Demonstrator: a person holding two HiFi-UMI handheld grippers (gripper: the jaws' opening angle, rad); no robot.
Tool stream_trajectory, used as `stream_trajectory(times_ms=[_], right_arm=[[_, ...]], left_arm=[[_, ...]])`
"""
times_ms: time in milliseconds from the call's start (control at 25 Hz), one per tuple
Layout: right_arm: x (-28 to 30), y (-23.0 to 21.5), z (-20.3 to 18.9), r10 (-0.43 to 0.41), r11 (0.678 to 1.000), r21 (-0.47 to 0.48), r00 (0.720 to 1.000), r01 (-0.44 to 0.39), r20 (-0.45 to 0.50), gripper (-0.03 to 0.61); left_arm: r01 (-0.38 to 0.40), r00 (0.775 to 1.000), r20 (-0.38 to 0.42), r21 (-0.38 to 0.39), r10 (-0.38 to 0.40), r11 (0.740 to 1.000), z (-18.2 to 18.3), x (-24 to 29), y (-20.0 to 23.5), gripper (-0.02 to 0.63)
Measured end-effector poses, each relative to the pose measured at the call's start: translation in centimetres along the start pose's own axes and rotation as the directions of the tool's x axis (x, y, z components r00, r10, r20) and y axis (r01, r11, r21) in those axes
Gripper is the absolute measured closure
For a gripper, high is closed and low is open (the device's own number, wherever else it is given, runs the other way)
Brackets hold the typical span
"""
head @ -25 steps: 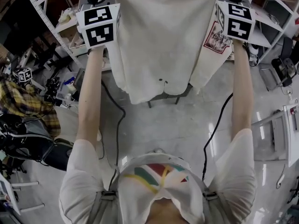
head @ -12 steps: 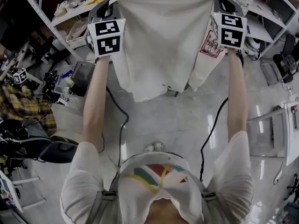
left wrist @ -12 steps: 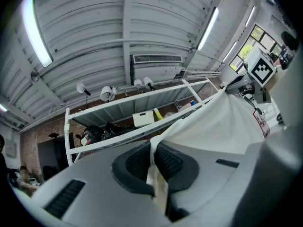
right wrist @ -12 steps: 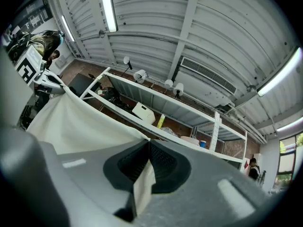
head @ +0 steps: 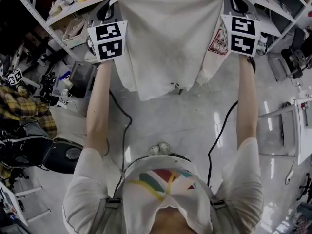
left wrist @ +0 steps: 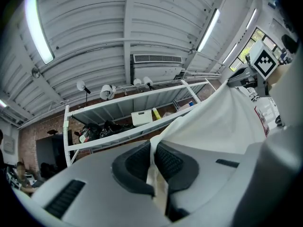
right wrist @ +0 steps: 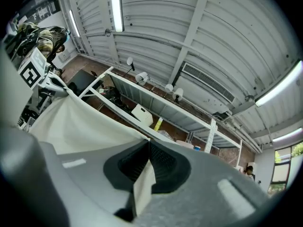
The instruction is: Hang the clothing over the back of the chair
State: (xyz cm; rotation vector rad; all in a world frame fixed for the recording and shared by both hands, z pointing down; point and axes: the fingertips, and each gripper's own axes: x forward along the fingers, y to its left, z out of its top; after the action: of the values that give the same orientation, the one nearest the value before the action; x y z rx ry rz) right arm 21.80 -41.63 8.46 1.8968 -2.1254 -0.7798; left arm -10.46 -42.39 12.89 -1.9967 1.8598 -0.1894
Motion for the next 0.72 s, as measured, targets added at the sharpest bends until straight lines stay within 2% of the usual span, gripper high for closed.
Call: stream_trajectory(times_ms=[360,560,720], right_arm=[[-5.9,-2.7,6.6,-0.095,0.993,-0.066,0.993,0.100,0.075,0.569],[-7.3,-3.4,6.2,-0.121,0.987,-0.103,0.991,0.125,0.052,0.569],[-6.8,-3.3,4.3,-0.117,0.987,-0.113,0.993,0.116,0.002,0.569]], left_arm=[[0.034,0.998,0.060,-0.029,-0.032,0.999,2.5,-1.9,-0.8,0.598],[0.053,0.996,0.069,-0.038,-0.050,0.998,2.9,-2.2,-1.9,0.598],[0.054,0.997,0.064,-0.036,-0.052,0.998,3.0,-2.4,-1.9,0.598]])
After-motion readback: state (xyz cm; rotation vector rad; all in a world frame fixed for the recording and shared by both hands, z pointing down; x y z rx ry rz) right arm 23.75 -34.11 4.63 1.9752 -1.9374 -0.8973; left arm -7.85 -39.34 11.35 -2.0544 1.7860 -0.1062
